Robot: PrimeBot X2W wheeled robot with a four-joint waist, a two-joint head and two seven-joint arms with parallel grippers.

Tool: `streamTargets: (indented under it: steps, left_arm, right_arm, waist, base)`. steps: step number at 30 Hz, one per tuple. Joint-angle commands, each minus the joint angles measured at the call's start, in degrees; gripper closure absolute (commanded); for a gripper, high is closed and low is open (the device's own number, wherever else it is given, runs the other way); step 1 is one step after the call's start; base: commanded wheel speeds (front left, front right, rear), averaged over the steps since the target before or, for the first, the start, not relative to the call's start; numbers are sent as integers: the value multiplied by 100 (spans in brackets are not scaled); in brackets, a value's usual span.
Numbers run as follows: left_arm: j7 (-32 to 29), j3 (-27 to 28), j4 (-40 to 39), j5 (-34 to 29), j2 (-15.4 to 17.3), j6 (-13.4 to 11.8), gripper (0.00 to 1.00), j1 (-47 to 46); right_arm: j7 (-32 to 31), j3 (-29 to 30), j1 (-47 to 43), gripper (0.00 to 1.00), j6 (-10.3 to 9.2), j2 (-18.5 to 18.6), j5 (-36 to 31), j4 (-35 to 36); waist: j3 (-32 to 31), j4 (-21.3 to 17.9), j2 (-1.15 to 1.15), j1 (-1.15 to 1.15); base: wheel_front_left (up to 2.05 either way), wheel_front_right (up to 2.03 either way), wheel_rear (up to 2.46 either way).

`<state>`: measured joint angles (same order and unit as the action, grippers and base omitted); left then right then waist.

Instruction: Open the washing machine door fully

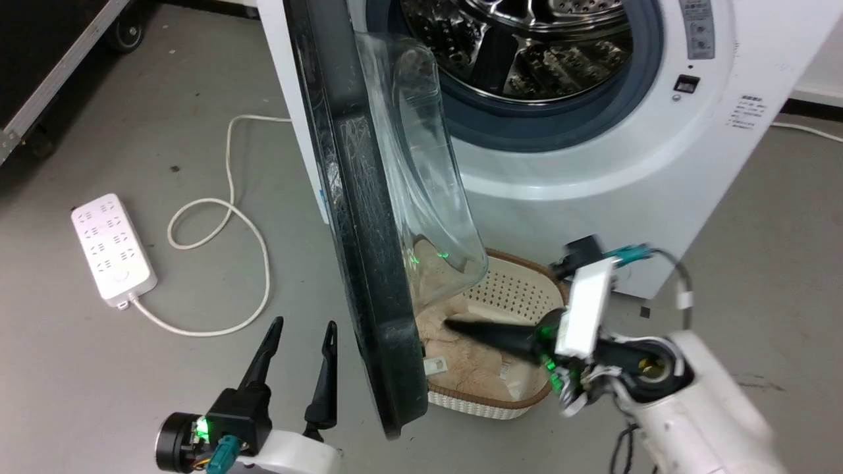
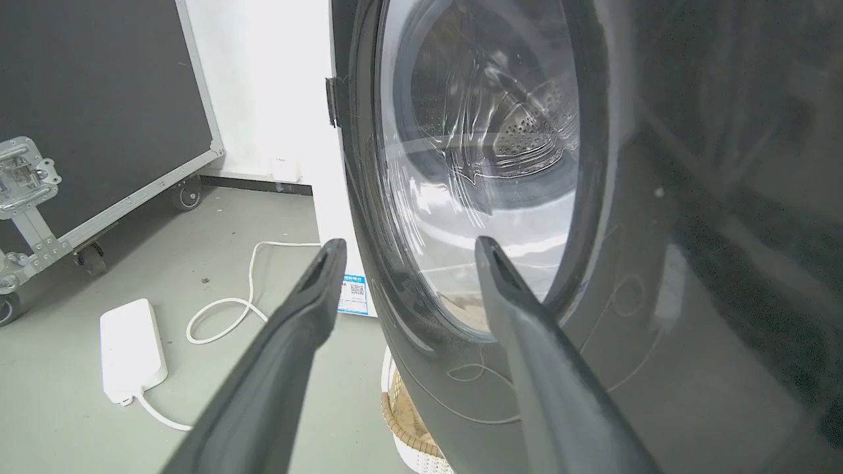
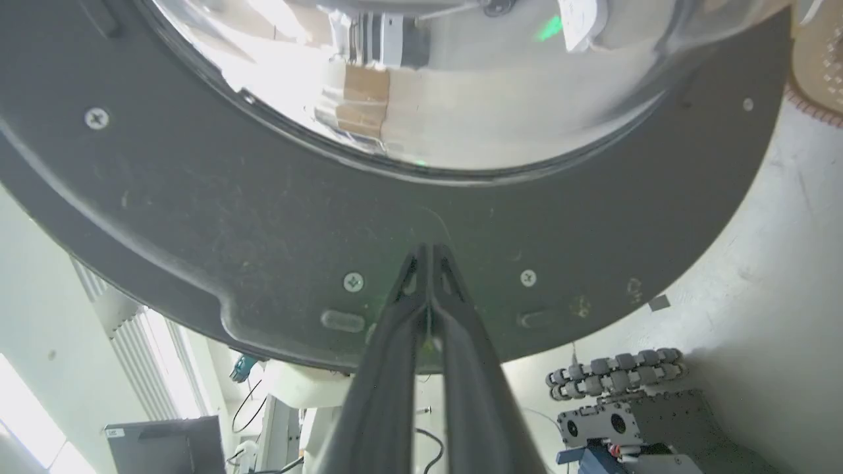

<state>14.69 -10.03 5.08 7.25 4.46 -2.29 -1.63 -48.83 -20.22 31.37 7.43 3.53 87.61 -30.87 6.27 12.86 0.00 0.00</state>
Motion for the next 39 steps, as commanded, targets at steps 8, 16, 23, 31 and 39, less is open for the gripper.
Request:
streamTargets:
  steps: [8, 16, 23, 31, 39]
  left_arm:
    - [30, 265, -39, 95, 167, 54, 0, 88]
    - [30, 566, -141, 264, 418, 234, 0, 292]
    - [30, 845, -369, 400, 560, 266, 0, 594]
    - [30, 776, -360, 362, 600, 340, 0, 684]
    - [30, 704, -293, 357, 571, 322, 100, 630]
  right_arm:
    - [2061, 445, -295, 0, 6, 904, -1485, 1332]
    - [5115, 477, -1398, 0, 6, 1968, -4875, 2475]
    - [6024, 1380, -2371, 0, 6, 1217, -6945, 2635]
    - [6225, 1966, -3468, 0, 6, 292, -7968, 3140]
    - [6287, 1878, -3699, 0, 6, 93, -8002, 3201]
  waist:
    - [-140, -394, 0, 0]
    - [-420, -935, 0, 0]
    - [-480, -1332, 0, 0]
    - [-478, -1411, 0, 0]
    - [-478, -1345, 0, 0]
  base:
    - [0, 0, 0]
    - [0, 0, 0]
    - [0, 0, 0]
    - [0, 0, 0]
    - [0, 0, 0]
